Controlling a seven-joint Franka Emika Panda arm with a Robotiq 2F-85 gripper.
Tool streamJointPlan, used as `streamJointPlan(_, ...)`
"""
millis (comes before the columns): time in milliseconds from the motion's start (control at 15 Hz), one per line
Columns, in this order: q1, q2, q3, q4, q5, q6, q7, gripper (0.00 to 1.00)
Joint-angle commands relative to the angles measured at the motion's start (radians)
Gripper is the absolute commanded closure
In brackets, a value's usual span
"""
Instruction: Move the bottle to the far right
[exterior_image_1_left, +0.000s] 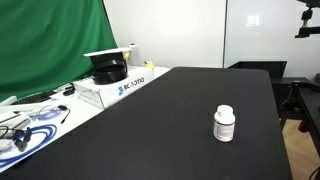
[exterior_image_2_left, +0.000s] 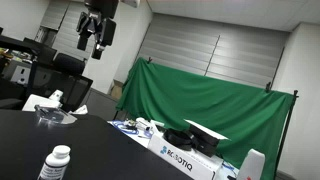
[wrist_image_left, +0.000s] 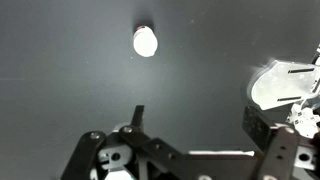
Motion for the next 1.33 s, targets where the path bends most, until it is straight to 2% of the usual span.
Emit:
streamJointPlan(0,0.000,0.000,0.000,0.001,0.000,-0.002,0.000,0.00)
streamJointPlan(867,0.000,0.000,0.000,0.001,0.000,-0.002,0.000,0.00)
streamJointPlan(1267,-0.025,0.151,-0.005,-0.011,-0.029,0.107,-0.016,0.00)
